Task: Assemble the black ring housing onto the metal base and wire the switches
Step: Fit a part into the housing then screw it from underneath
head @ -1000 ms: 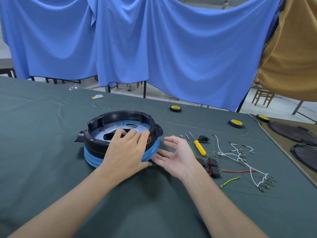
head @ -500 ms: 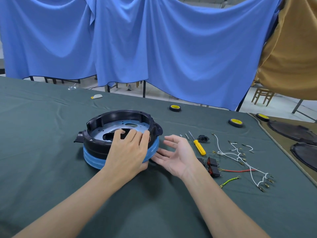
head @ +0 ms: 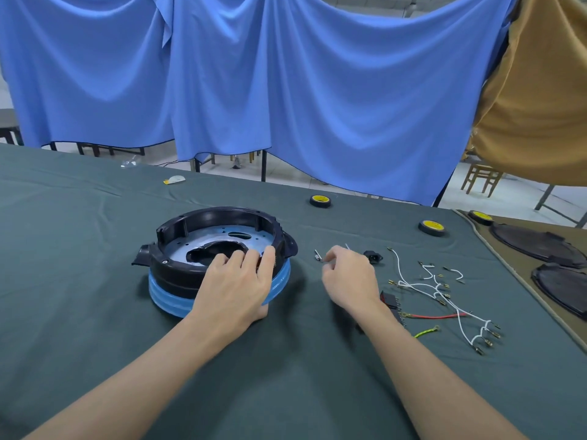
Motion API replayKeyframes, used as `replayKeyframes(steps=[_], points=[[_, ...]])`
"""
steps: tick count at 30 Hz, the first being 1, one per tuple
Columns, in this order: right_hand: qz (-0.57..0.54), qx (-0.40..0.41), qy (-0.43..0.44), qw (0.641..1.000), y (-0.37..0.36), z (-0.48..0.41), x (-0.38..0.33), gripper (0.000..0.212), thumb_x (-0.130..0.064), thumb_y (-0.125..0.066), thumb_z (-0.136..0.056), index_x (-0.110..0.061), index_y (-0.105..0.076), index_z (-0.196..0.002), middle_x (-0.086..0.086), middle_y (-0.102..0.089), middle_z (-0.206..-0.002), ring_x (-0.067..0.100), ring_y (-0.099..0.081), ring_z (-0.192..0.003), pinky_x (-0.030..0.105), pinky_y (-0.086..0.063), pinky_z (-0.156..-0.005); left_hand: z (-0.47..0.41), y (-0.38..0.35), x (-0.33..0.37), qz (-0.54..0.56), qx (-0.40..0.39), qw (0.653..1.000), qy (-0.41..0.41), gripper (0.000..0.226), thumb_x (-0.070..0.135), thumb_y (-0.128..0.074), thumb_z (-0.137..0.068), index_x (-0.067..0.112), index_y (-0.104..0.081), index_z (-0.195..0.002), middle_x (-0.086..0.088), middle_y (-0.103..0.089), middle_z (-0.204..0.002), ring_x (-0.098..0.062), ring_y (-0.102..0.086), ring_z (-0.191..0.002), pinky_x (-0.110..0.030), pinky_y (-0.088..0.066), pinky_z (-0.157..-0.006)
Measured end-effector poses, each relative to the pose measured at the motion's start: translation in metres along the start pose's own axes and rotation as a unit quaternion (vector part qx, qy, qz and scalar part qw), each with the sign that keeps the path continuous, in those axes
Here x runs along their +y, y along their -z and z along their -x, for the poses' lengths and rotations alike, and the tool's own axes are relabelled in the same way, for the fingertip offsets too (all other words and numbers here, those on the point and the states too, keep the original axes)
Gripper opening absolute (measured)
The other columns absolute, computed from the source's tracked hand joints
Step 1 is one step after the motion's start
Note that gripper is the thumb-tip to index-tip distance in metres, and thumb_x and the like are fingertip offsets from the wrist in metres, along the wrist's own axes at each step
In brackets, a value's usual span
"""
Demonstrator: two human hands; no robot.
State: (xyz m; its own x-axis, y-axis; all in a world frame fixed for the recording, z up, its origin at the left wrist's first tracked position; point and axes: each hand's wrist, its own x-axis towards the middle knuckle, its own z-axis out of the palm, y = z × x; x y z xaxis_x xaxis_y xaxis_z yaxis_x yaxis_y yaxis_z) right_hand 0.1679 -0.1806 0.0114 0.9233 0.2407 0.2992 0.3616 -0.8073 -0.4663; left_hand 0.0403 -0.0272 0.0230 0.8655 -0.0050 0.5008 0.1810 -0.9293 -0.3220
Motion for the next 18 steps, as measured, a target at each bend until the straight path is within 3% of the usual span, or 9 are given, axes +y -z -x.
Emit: replayKeyframes(steps=[4, 7, 14, 18], points=[[0.177, -0.038, 0.052, 0.982, -0.015, -0.008, 0.011, 0.031, -0.035, -0.045, -0.094, -0.019, -0.062, -0.115, 0.009, -0.059, -0.118, 0.032, -0.047, -0.113, 0.037, -0.040, -0.085, -0.003, 0.001, -0.001, 0.001, -0.002, 1.000, 0.007, 0.082, 0.034, -0.089, -0.038, -0.003, -0.067, -0.108, -0.006, -0.051, -0.065, -0.024, -0.048, -0.052, -0.031, -0.036, -0.049], [0.214, -0.017, 0.063, 0.975, -0.021, -0.010, 0.014, 0.033, -0.040, -0.044, -0.095, -0.018, -0.065, -0.110, 0.007, -0.058, -0.119, 0.030, -0.047, -0.114, 0.038, -0.038, -0.091, -0.004, 0.002, -0.003, 0.011, -0.005, 1.000, 0.013, 0.081, 0.032, -0.088, -0.040, -0.003, -0.066, -0.109, -0.007, -0.052, -0.066, -0.025, -0.050, -0.054, -0.034, -0.041, -0.048], [0.226, -0.002, 0.099, 0.969, -0.013, -0.006, 0.002, 0.009, -0.015, -0.052, -0.090, -0.014, -0.060, -0.086, 0.008, -0.067, -0.100, 0.031, -0.061, -0.097, 0.034, -0.033, -0.069, -0.002, 0.000, -0.002, 0.006, -0.008, 1.000, 0.002, 0.082, 0.035, -0.089, -0.040, -0.003, -0.067, -0.108, -0.006, -0.052, -0.065, -0.025, -0.050, -0.053, -0.031, -0.040, -0.048], [0.228, 0.004, 0.127, 0.965, -0.011, -0.001, -0.001, 0.022, -0.002, -0.051, -0.083, -0.011, -0.056, -0.103, 0.009, -0.068, -0.097, 0.031, -0.064, -0.093, 0.032, -0.033, -0.064, -0.005, -0.002, -0.001, 0.004, 0.012, 1.000, 0.007, 0.079, 0.033, -0.088, -0.039, -0.002, -0.067, -0.107, -0.005, -0.052, -0.065, -0.024, -0.049, -0.053, -0.031, -0.039, -0.048]])
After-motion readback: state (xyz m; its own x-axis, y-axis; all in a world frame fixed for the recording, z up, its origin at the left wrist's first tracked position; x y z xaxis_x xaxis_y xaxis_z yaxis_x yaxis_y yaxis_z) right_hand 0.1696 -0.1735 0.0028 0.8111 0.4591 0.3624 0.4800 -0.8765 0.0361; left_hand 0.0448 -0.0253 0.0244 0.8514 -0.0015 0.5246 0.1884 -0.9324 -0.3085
